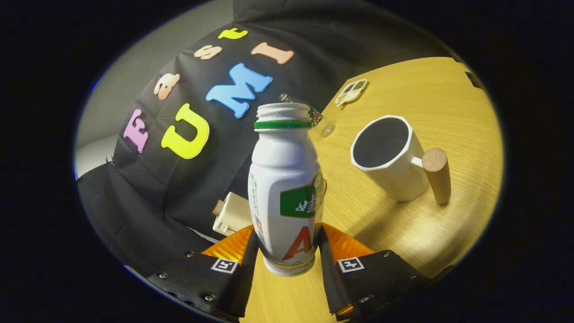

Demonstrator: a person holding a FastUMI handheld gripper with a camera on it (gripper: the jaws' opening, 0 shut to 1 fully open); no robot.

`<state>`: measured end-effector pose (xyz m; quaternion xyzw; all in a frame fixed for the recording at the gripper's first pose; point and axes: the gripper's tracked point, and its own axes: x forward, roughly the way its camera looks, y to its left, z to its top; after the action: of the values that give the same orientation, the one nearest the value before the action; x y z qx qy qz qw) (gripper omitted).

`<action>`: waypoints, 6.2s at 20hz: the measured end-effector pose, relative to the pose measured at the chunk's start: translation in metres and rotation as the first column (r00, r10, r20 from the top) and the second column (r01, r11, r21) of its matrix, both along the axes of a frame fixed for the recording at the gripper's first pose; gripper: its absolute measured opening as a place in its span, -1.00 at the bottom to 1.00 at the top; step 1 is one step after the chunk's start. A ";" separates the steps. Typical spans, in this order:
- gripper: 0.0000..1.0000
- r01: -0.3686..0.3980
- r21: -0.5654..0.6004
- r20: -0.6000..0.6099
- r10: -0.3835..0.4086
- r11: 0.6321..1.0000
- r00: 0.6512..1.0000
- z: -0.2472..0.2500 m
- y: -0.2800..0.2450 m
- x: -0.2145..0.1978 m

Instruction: Take the bottle from table, then pour the juice into the cup, finally place the bottle on the coaster

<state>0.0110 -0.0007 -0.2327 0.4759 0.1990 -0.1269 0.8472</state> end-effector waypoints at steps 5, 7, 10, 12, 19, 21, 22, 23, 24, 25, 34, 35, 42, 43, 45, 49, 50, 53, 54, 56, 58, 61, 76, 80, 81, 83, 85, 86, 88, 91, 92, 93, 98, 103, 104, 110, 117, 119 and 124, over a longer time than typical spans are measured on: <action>0.32 0.031 0.096 -0.030 -0.028 0.995 0.999 -0.010 0.000 -0.005; 0.32 0.022 0.118 -0.050 -0.016 0.993 0.999 -0.012 0.005 -0.007; 0.32 0.031 0.168 -0.067 -0.020 0.985 0.998 -0.015 0.004 -0.005; 0.32 0.042 0.197 -0.076 -0.028 0.979 0.997 -0.017 0.002 -0.002; 0.32 0.086 0.306 -0.110 -0.054 0.948 0.992 -0.016 0.005 0.000; 0.32 0.090 0.330 -0.119 -0.053 0.940 0.991 -0.014 0.006 0.001; 0.32 0.093 0.340 -0.122 -0.054 0.936 0.991 -0.013 0.005 0.000; 0.32 0.096 0.354 -0.127 -0.054 0.930 0.990 -0.012 0.006 0.000; 0.32 0.102 0.368 -0.131 -0.057 0.924 0.990 -0.012 0.005 0.001; 0.32 0.106 0.380 -0.135 -0.059 0.919 0.989 -0.011 0.005 -0.001; 0.32 0.128 0.473 -0.155 -0.061 0.872 0.986 -0.002 0.008 -0.003; 0.32 0.131 0.482 -0.157 -0.062 0.866 0.986 -0.001 0.007 -0.003; 0.33 0.142 0.536 -0.175 -0.056 0.832 0.983 0.002 0.010 -0.003; 0.33 0.144 0.542 -0.177 -0.055 0.828 0.983 0.003 0.011 -0.003; 0.32 0.149 0.556 -0.178 -0.058 0.818 0.982 0.004 0.012 -0.002; 0.32 0.163 0.578 -0.188 -0.064 0.799 0.980 0.007 0.010 -0.002; 0.32 0.168 0.581 -0.190 -0.068 0.796 0.979 0.008 0.009 -0.003; 0.32 0.183 0.597 -0.194 -0.081 0.781 0.978 0.012 0.006 0.000; 0.32 0.189 0.603 -0.196 -0.086 0.775 0.977 0.013 0.004 0.001; 0.32 0.197 0.618 -0.198 -0.092 0.761 0.976 0.014 0.002 0.002; 0.32 0.201 0.628 -0.200 -0.094 0.752 0.975 0.017 0.002 0.003; 0.32 0.211 0.642 -0.200 -0.105 0.737 0.974 0.022 -0.002 0.007; 0.32 0.216 0.688 -0.199 -0.105 0.693 0.974 0.034 0.001 0.008; 0.32 0.222 0.699 -0.201 -0.112 0.679 0.973 0.036 0.000 0.008; 0.32 0.224 0.704 -0.201 -0.113 0.674 0.973 0.036 0.000 0.008; 0.32 0.225 0.709 -0.202 -0.113 0.668 0.973 0.036 0.001 0.009; 0.32 0.229 0.721 -0.204 -0.115 0.655 0.972 0.038 0.002 0.010; 0.32 0.231 0.723 -0.202 -0.121 0.651 0.972 0.038 0.001 0.011; 0.32 0.232 0.727 -0.200 -0.124 0.646 0.972 0.038 0.002 0.011; 0.32 0.234 0.733 -0.200 -0.126 0.638 0.972 0.039 0.000 0.011; 0.32 0.238 0.734 -0.201 -0.131 0.637 0.971 0.040 -0.002 0.011; 0.32 0.241 0.734 -0.202 -0.135 0.635 0.970 0.039 -0.003 0.011; 0.32 0.252 0.748 -0.203 -0.151 0.614 0.968 0.042 -0.003 0.013; 0.32 0.260 0.761 -0.208 -0.156 0.594 0.966 0.045 -0.004 0.014; 0.32 0.263 0.762 -0.210 -0.159 0.591 0.965 0.045 -0.004 0.014; 0.32 0.279 0.776 -0.231 -0.157 0.565 0.960 0.047 -0.004 0.013; 0.33 0.307 0.793 -0.261 -0.162 0.526 0.952 0.044 -0.008 0.015; 0.32 0.313 0.795 -0.268 -0.161 0.520 0.950 0.042 -0.010 0.017; 0.32 0.318 0.804 -0.276 -0.159 0.502 0.948 0.042 -0.011 0.014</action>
<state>0.0247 -0.0119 -0.1910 0.8339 0.2369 -0.1706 0.4684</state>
